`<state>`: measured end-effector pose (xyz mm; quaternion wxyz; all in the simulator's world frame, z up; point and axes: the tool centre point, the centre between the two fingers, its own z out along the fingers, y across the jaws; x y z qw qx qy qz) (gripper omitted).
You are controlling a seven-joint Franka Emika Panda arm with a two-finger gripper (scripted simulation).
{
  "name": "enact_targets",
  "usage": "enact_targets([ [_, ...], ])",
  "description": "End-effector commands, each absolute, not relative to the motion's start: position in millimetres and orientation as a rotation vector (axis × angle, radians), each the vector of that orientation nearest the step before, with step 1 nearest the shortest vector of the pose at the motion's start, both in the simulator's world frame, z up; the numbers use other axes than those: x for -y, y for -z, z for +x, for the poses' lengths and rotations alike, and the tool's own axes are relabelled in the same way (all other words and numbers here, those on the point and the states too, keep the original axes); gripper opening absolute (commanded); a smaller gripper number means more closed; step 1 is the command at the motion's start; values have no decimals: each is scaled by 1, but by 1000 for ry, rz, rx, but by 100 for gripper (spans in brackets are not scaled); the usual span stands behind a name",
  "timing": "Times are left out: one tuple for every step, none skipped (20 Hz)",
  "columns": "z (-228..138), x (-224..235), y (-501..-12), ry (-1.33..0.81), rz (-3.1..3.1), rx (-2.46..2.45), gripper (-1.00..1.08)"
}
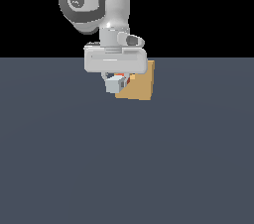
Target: Insert the peg into the horizontal hole in a box.
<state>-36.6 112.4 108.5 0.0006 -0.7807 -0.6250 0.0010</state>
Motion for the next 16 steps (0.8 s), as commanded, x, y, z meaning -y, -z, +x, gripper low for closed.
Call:
enact_targets([
  [-32, -122, -113, 0, -2471, 1940, -100],
  [-31, -124, -114, 0, -2477, 1933, -100],
  [-30, -127, -114, 0, -2481, 1927, -100],
  [-29, -129, -115, 0, -2485, 1922, -100],
  [-28, -131, -115, 0, -2488, 1918, -100],
  [-27, -132, -116, 0, -2491, 1915, -100],
  [-26, -133, -116, 0, -2493, 1912, -100],
  [-26, -134, -116, 0, -2494, 1911, -100],
  [-25, -134, -116, 0, -2494, 1910, -100],
  [-25, -134, -116, 0, -2494, 1910, -100],
  [-25, -134, -116, 0, -2494, 1910, -100],
  [-25, -134, -116, 0, -2494, 1910, -100],
  [-25, -134, -116, 0, -2494, 1910, -100],
  [-26, -133, -115, -4, -2493, 1910, -100],
  [-26, -134, -116, -2, -2493, 1910, -100],
  [-24, -134, -117, 3, -2493, 1911, -100],
])
